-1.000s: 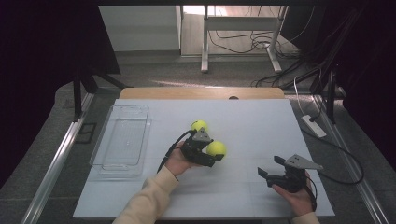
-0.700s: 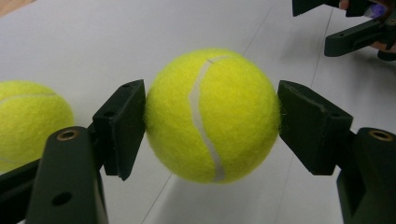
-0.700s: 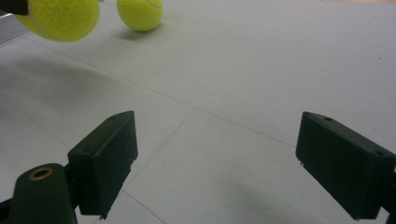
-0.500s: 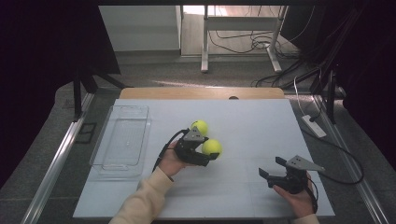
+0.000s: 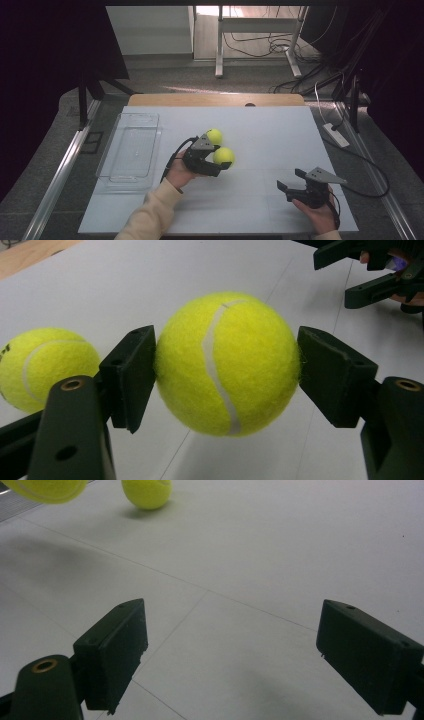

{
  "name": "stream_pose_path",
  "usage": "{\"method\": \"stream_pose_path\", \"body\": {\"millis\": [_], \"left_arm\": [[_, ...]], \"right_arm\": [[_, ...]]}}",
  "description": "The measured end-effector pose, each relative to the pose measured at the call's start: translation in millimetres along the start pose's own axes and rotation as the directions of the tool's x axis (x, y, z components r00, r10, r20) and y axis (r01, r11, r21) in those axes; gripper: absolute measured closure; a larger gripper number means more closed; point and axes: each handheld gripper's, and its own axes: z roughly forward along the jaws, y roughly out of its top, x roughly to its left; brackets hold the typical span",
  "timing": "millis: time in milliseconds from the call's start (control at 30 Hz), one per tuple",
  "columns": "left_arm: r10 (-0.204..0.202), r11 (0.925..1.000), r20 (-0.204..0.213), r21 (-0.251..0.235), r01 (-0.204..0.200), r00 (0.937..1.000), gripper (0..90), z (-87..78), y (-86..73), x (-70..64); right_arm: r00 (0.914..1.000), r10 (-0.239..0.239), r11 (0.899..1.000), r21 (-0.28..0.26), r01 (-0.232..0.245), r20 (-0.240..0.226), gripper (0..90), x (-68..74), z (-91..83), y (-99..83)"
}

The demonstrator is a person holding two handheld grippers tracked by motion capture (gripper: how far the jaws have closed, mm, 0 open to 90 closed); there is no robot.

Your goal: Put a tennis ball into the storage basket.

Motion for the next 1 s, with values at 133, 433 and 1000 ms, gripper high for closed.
{"method": "stream_pose_path", "body": {"millis": [133, 433, 1000], "left_arm": [[-0.004, 1.0000, -0.005, -0.005, 0.004, 1.0000, 27.7, -3.6, -1.0, 2.3], [-0.027, 0.9991, -0.038, -0.035, 0.025, 0.9989, 27.7, -23.1, -5.1, 12.8], [-0.034, 0.9968, -0.085, -0.075, 0.027, 0.9958, 27.7, -50.1, -4.9, 18.4]], "right_arm": [[1.0000, 0.001, 1.000, 0.000, -0.001, 0.001, 13.3, -0.3, -0.1, -0.1], [0.9999, -0.010, 1.000, 0.003, 0.010, -0.005, 13.3, 1.2, 0.8, 0.2], [0.9998, -0.015, 1.000, 0.007, 0.015, -0.009, 13.3, 1.3, 2.6, 0.3]]}}
